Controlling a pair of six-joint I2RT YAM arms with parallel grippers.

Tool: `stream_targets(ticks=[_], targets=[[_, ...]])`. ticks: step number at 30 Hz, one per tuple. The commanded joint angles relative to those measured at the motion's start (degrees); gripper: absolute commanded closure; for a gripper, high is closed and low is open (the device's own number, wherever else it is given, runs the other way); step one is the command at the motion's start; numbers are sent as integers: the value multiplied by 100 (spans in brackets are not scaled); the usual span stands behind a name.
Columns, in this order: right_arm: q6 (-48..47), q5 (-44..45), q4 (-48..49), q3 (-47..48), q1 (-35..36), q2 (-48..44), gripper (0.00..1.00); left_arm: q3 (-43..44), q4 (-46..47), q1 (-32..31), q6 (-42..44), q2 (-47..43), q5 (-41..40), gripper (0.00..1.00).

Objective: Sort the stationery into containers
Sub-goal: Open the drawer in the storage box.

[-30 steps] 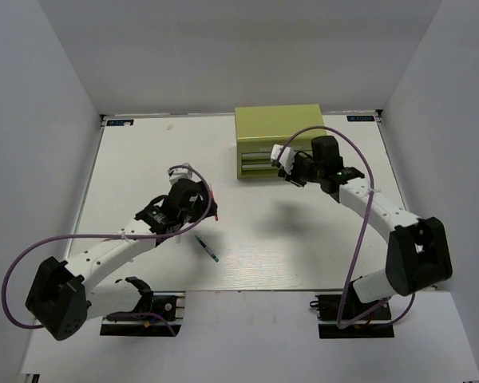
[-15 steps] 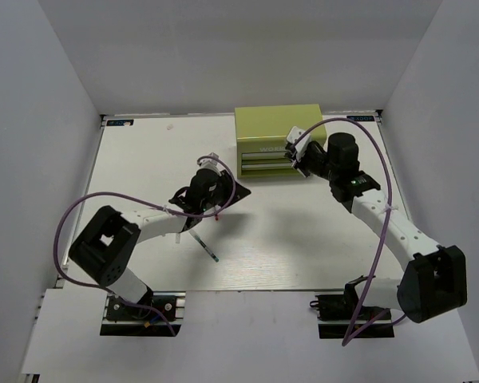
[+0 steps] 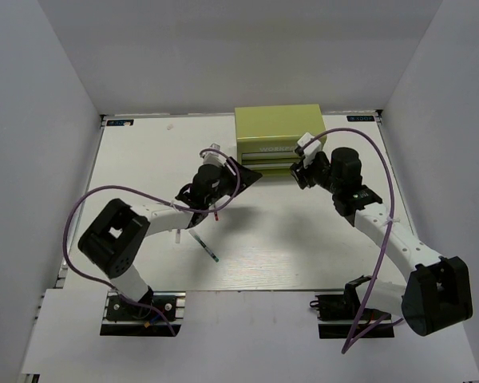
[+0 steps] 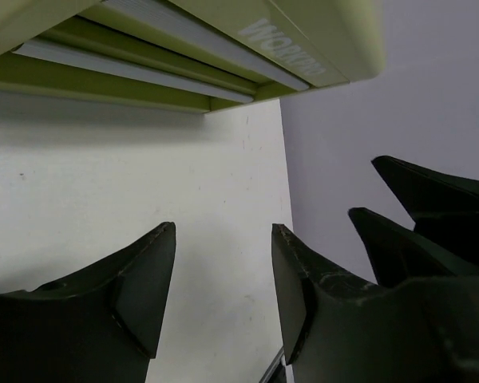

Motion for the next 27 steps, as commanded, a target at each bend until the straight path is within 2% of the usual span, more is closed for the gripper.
stream_targets(ticks=[1, 4, 5, 6, 8, 9, 12, 16, 22, 27], targets=[[291, 452, 653, 69, -14, -115, 43, 56, 765, -89, -424, 326, -304, 39], [414, 584, 951, 192, -32, -62, 55, 56, 1459, -89, -644, 808, -620, 39], [432, 628, 1004, 271, -23, -62, 73, 56, 1827, -89, -645, 915, -682, 37], [441, 628, 1092, 306, -32, -53, 83, 56, 1935, -89, -741, 1003, -761, 37], [537, 611, 1259, 455, -41, -9, 97, 126, 2076, -89, -873, 1240, -963, 37], [599, 611, 1320, 508, -58, 26, 100, 126, 2137, -89, -873, 1294, -1051, 37], [687, 567, 1426, 790, -49, 315, 96, 267, 2261, -142, -926, 1548, -1297, 36], [783, 602, 1558, 1097, -67, 702, 96, 496, 2463, -142, -1057, 1925, -1543, 36], [819, 540, 1787, 1255, -49, 1124, 91, 996, 2552, -142, -1356, 2480, -1596, 36], [749, 584, 1857, 1344, -58, 1318, 91, 1102, 2551, -142, -1523, 2709, -1649, 42]])
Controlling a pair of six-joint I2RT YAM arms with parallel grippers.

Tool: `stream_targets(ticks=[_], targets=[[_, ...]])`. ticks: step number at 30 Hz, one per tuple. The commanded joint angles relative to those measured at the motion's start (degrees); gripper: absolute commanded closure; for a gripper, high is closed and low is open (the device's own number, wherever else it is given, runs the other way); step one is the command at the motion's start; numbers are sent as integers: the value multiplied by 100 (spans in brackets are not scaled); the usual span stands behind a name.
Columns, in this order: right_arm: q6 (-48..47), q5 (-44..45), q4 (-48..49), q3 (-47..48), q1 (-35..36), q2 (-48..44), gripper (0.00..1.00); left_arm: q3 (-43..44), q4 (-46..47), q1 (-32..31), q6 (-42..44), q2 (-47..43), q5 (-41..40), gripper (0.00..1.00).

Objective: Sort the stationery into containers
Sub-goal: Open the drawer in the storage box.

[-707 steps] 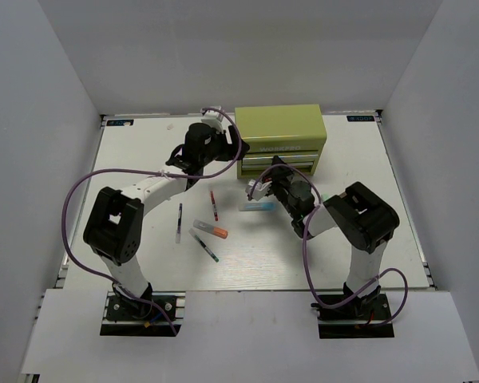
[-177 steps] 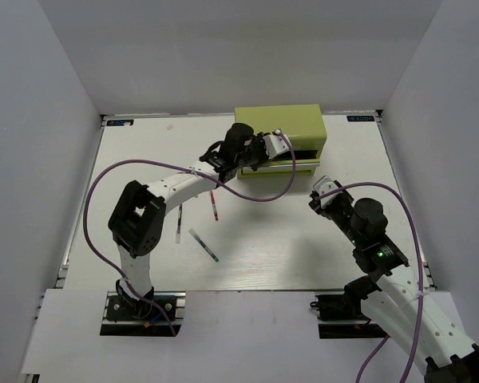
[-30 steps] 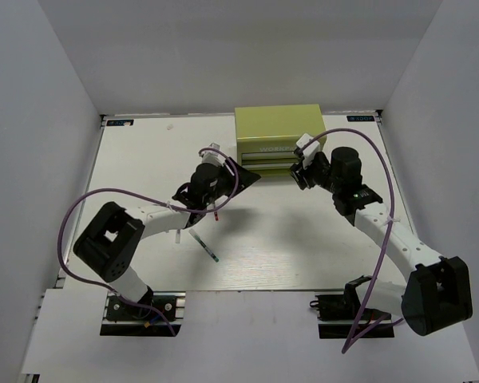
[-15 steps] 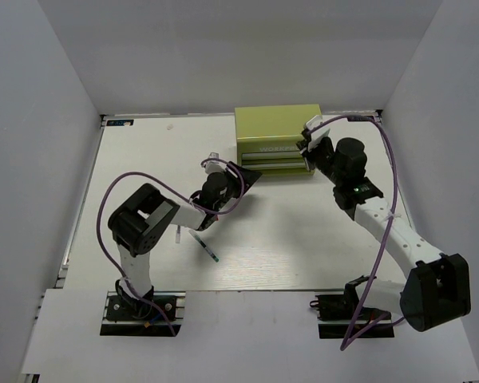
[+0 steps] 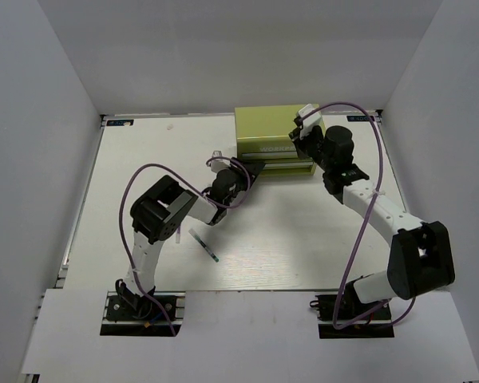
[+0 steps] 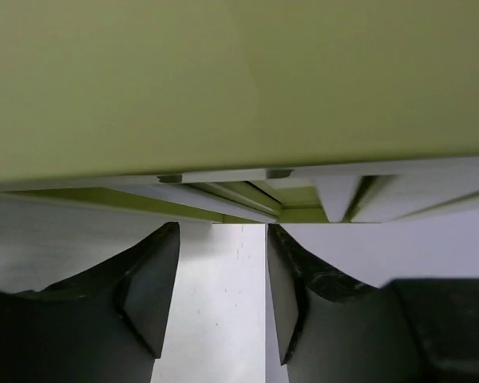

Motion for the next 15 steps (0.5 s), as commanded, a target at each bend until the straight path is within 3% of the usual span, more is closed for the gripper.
stream_targets(ticks=[1, 15], targets=[[25, 53, 449, 308, -34, 22, 91, 125, 123, -28, -169, -23, -161, 44], [-89, -35, 406, 580, -25, 426, 91, 625, 123, -28, -380, 496, -564, 47]])
